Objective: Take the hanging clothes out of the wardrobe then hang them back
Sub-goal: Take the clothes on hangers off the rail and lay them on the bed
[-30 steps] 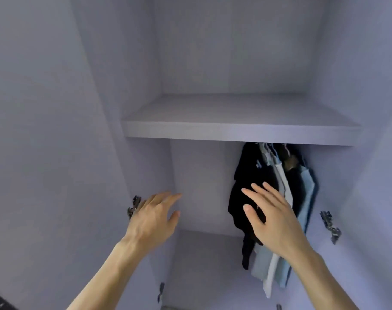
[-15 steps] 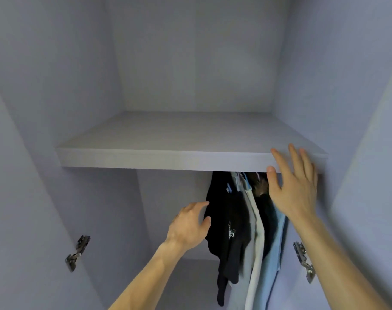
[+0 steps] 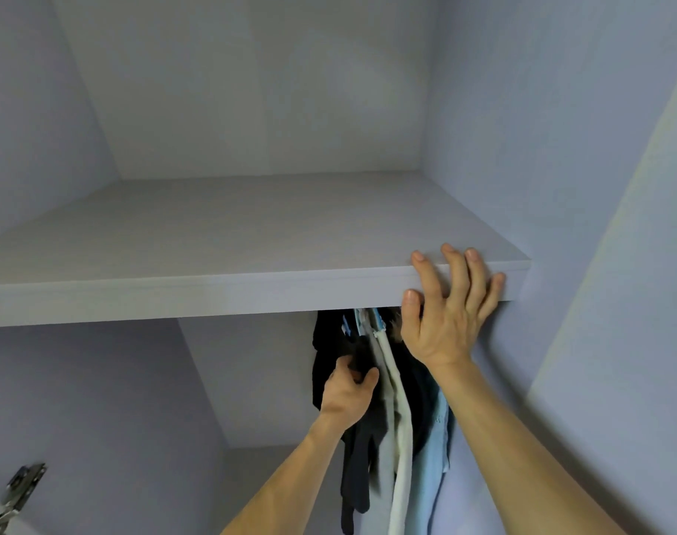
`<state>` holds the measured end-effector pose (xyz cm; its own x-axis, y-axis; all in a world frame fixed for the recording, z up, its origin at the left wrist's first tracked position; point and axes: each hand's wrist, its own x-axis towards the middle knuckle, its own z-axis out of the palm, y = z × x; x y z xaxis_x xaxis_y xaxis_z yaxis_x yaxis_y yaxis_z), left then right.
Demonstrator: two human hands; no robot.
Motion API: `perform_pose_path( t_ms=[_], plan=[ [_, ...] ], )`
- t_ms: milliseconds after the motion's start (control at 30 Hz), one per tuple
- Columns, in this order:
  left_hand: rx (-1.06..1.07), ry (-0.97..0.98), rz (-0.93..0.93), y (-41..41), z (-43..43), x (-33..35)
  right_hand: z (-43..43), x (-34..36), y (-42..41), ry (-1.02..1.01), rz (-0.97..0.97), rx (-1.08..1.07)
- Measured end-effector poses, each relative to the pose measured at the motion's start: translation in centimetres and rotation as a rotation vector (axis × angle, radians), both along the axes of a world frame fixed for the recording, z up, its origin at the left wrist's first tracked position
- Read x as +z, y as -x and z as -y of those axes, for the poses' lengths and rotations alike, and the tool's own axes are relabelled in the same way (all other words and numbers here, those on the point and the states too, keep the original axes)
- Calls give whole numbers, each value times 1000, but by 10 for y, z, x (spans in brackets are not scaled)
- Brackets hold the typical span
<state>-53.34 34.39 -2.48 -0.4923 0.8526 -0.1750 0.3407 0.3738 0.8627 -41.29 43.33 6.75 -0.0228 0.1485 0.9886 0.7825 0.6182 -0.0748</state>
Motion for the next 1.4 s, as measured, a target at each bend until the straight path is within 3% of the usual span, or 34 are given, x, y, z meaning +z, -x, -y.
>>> perform_pose_path(
  t_ms=[467,767,933,1200,1400],
  plan=[
    [174,-52,-68,24,-5,16,-3,-2,1,-18,-33,8],
    [129,-126,-214,27,7,26,2,-2,0,45,-18,17],
    [210,-205,-167,31,14,33,4,-1,-1,72,-2,9],
    [232,-344,-167,27,35,33,17,4,-3,177,11,44],
    [196,-308,-203,24,91,5,48,-30,-6,343,-5,153]
  ],
)
